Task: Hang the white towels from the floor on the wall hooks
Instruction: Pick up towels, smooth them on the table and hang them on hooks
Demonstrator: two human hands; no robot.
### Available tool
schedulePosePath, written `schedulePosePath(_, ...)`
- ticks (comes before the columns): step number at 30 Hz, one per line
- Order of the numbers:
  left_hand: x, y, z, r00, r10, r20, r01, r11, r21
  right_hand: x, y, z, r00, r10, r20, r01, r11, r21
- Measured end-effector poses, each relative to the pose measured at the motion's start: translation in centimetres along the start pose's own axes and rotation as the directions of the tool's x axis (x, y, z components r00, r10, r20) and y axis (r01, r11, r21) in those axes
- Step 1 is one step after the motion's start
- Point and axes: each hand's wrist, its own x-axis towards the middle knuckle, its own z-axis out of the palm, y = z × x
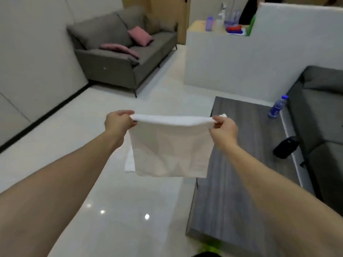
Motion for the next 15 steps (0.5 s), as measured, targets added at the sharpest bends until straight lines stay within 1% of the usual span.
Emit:
schedulePosePath(1,-0.3,1.3,-2.9,0.996,0.08,-0.039,-0.076,0.993,0.085,-0.1,-2.8,1.3,0.995,-0.097,0.026,0.099,0.992,-0.083)
schedulePosePath(3,-1.1,3.4,-8.6,0.968,0.217,-0.125,-0.183,0.954,0.238,-0.5,-8.1,3.9,0.963,-0.262,0.062,0.269,0.949,-0.163)
schedulePosePath(5,-1.6,4.9,-14.1,0.906,0.343,-0.247,-0.238,0.896,0.375,-1.2,-13.0,6.8,0.914,-0.398,0.075,0.405,0.897,-0.179)
schedulePosePath(7,-1.6,5.6,-19.3,0.814,0.448,-0.37,-0.228,0.832,0.505,-2.0,-17.4,10.0,0.865,-0.49,0.107,0.501,0.85,-0.161)
schedulePosePath(8,-1.6,5.9,-21.9,0.772,0.487,-0.408,-0.216,0.805,0.552,-2.8,-19.7,11.7,0.845,-0.521,0.121,0.534,0.836,-0.127)
schedulePosePath(10,-1.6,6.3,-26.9,0.713,0.518,-0.472,-0.156,0.773,0.614,-4.4,-24.0,15.4,0.789,-0.602,0.12,0.611,0.79,-0.055)
schedulePosePath(12,-2.0,6.8,-31.8,0.664,0.526,-0.532,-0.083,0.759,0.646,-6.1,-28.2,19.6,0.701,-0.7,0.138,0.709,0.705,-0.026)
schedulePosePath(15,-3.5,7.5,-39.2,0.569,0.561,-0.601,-0.017,0.739,0.674,-9.2,-34.3,25.7,0.55,-0.802,0.234,0.819,0.573,0.04)
